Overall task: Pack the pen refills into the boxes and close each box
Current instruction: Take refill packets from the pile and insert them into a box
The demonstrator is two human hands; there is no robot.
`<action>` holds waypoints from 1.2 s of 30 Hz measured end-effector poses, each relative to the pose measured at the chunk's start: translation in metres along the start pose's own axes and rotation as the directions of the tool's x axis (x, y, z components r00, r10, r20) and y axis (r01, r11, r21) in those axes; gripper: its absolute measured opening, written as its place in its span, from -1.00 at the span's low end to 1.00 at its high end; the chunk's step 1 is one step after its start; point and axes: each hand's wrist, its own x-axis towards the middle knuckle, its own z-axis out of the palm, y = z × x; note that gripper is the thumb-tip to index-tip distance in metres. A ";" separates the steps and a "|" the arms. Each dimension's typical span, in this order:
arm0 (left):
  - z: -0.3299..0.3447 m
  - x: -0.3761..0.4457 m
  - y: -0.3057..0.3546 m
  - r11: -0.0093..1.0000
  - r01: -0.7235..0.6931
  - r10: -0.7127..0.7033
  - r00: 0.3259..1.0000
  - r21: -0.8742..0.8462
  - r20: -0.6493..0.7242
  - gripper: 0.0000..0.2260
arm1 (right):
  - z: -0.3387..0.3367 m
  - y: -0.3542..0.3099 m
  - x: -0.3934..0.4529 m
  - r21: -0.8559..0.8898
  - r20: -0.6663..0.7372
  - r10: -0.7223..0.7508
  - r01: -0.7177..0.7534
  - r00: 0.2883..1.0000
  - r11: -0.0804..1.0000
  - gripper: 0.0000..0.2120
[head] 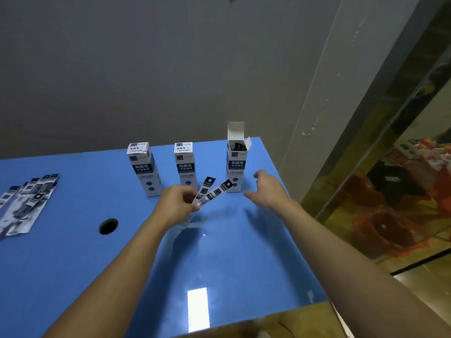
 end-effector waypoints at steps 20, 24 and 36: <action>-0.016 -0.020 0.072 0.905 -0.014 -0.146 0.928 -0.424 -0.342 -0.83 | -0.014 -0.008 0.073 0.499 -0.031 -0.368 0.333 0.929 0.800 -0.55; -0.033 -0.025 0.094 0.835 -0.191 -0.072 0.892 -0.516 -0.445 -0.83 | -0.020 -0.013 0.069 0.543 -0.105 -0.426 0.411 0.898 0.733 -0.55; -0.050 -0.025 0.150 0.662 -0.539 0.168 0.784 -0.521 -0.597 -0.72 | -0.035 -0.029 0.052 0.355 -0.264 -0.637 0.687 0.724 0.633 -0.55</action>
